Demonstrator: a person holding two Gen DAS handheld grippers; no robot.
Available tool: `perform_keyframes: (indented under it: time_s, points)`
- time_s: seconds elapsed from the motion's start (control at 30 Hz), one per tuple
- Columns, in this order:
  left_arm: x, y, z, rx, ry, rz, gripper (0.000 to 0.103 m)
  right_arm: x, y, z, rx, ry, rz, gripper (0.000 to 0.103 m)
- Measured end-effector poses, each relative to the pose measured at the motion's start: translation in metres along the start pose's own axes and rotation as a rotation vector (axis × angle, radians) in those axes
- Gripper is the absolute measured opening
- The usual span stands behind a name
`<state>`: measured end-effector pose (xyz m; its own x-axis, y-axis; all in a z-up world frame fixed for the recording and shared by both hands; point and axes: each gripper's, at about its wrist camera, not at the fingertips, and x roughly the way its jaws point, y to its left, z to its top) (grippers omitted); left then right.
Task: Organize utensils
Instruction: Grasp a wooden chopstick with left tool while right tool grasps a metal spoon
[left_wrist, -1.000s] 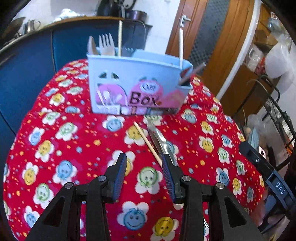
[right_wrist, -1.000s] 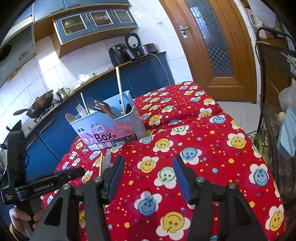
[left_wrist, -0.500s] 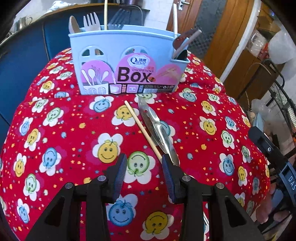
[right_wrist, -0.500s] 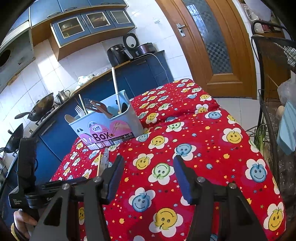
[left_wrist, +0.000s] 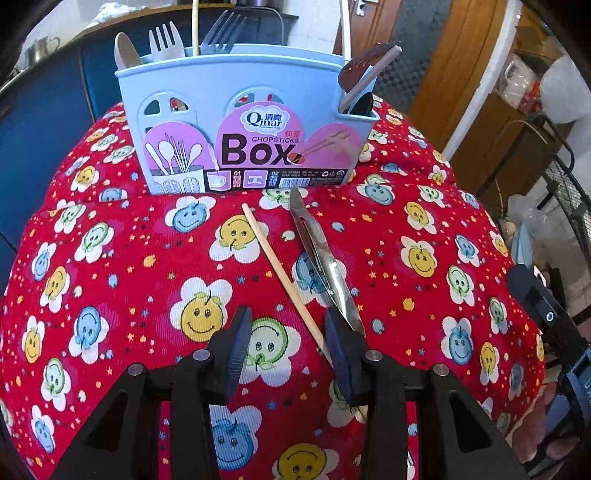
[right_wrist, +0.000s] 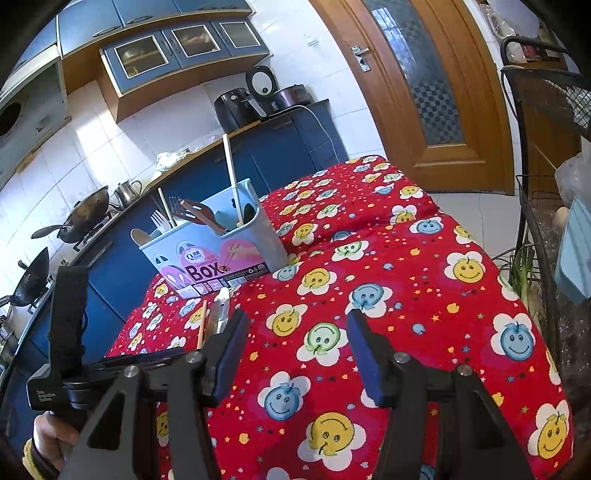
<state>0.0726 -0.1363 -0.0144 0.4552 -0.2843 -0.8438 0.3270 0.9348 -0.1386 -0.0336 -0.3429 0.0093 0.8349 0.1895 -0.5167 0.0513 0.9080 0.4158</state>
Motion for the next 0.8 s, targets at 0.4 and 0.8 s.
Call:
perform_keyframes:
  time_s: [0.4,0.8]
  points:
    - [0.002,0.019,0.01,-0.052,0.045,-0.083,0.01,0.002,0.008,-0.001,-0.012,0.019,-0.003,0.058]
    - [-0.024,0.056,-0.007,-0.134,-0.055,-0.188,0.004,0.014,0.029,-0.001,-0.055,0.097,0.001,0.058]
